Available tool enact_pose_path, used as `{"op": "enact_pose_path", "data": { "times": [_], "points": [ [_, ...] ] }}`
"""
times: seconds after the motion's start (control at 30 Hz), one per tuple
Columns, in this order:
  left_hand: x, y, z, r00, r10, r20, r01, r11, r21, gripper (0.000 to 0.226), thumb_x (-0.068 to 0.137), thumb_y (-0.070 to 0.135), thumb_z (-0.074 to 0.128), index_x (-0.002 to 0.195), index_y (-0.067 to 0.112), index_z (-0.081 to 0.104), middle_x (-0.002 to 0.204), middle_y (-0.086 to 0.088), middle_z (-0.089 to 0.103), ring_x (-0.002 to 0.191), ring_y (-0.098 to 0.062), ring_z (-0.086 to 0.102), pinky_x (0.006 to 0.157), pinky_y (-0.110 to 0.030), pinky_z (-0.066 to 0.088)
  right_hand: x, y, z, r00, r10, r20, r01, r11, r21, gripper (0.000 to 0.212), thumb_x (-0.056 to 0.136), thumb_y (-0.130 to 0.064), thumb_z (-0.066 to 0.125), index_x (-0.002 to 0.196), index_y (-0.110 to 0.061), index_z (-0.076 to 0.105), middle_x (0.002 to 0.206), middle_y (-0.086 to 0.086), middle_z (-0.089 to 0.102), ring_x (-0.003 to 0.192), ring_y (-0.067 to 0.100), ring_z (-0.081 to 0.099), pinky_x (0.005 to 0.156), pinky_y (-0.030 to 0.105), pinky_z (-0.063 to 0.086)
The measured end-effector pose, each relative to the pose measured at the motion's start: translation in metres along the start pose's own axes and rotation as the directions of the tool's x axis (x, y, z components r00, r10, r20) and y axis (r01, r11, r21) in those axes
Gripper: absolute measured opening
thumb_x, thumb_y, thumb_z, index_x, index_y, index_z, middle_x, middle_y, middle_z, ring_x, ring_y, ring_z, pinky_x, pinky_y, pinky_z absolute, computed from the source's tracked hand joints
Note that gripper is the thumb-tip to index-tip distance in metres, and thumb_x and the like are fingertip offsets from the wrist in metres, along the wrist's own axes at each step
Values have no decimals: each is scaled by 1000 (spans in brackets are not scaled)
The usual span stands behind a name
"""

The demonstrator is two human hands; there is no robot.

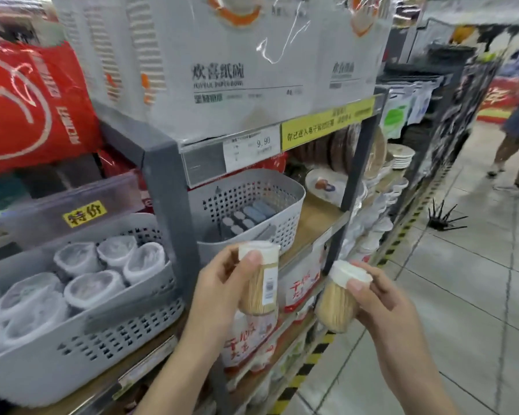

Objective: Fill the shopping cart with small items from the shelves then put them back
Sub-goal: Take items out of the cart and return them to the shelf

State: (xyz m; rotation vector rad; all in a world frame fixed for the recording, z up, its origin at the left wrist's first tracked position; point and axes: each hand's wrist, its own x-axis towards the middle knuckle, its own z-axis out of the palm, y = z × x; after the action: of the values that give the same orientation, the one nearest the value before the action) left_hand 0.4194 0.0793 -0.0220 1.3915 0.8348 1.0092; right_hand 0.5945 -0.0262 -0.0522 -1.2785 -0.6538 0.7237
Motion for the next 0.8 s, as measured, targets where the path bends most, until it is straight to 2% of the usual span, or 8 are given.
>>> {"op": "enact_pose_path", "data": {
  "times": [0.2, 0.23, 0.3, 0.4, 0.47, 0.57, 0.67, 0.8],
  "points": [
    [46, 3, 21, 988, 61, -140, -59, 998, 17, 33, 74, 45, 53, 99, 28, 67, 89, 12, 73, 80, -4, 68, 60, -13, 49, 86, -1, 8, 990, 15, 144, -24, 998, 64, 30, 66, -36, 69, 95, -27, 71, 94, -4, 72, 84, 14, 66, 72, 31, 51],
    [54, 4, 23, 982, 52, -180, -52, 999, 6, 34, 74, 44, 52, 101, 29, 67, 89, 14, 73, 80, -2, 68, 59, -13, 49, 101, -3, 11, 985, 10, 175, -23, 997, 72, 33, 64, -41, 73, 95, -28, 71, 94, -3, 72, 81, 13, 65, 69, 28, 51],
    [69, 7, 24, 967, 53, -250, -52, 999, 13, 36, 72, 45, 51, 102, 30, 65, 90, 17, 72, 82, 0, 67, 62, -11, 49, 130, -8, 17, 975, -19, 222, 1, 997, 79, 58, 48, -61, 82, 96, -29, 71, 92, -3, 71, 79, 12, 65, 68, 26, 52],
    [89, 13, 27, 937, 130, -324, -100, 989, 108, 36, 72, 45, 51, 100, 28, 64, 89, 23, 71, 83, 5, 65, 66, -7, 46, 174, -15, 27, 958, -62, 280, 40, 996, 84, 79, 36, -75, 79, 98, -27, 69, 91, -4, 70, 84, 15, 64, 79, 40, 51],
    [102, 15, 27, 911, 189, -366, -132, 976, 176, 36, 71, 45, 53, 103, 30, 61, 92, 30, 68, 87, 11, 62, 71, -5, 46, 200, -17, 34, 933, -79, 352, 47, 994, 99, 74, 38, -73, 80, 99, -32, 69, 95, -5, 71, 91, 18, 66, 83, 44, 52],
    [116, 11, 26, 850, 273, -450, -151, 945, 289, 40, 68, 44, 58, 105, 31, 61, 96, 29, 68, 96, 13, 59, 77, -2, 43, 231, -16, 46, 878, -92, 470, 49, 993, 104, 59, 48, -58, 80, 102, -38, 68, 102, -6, 71, 97, 15, 66, 83, 34, 54],
    [123, 7, 23, 814, 303, -496, -132, 927, 351, 39, 77, 43, 69, 110, 23, 63, 101, 25, 68, 96, 12, 60, 75, -1, 42, 249, -14, 61, 799, -103, 593, 82, 995, 63, 41, 61, -42, 76, 100, -31, 68, 98, -8, 73, 92, 11, 67, 76, 25, 55],
    [122, 1, 21, 800, 278, -531, -65, 921, 384, 31, 77, 43, 71, 105, 33, 63, 102, 28, 67, 98, 6, 62, 80, -6, 45, 263, -15, 75, 665, -137, 734, 173, 985, 27, 39, 66, -29, 73, 104, -25, 63, 97, -16, 71, 91, 0, 66, 75, 16, 51]
  ]
}}
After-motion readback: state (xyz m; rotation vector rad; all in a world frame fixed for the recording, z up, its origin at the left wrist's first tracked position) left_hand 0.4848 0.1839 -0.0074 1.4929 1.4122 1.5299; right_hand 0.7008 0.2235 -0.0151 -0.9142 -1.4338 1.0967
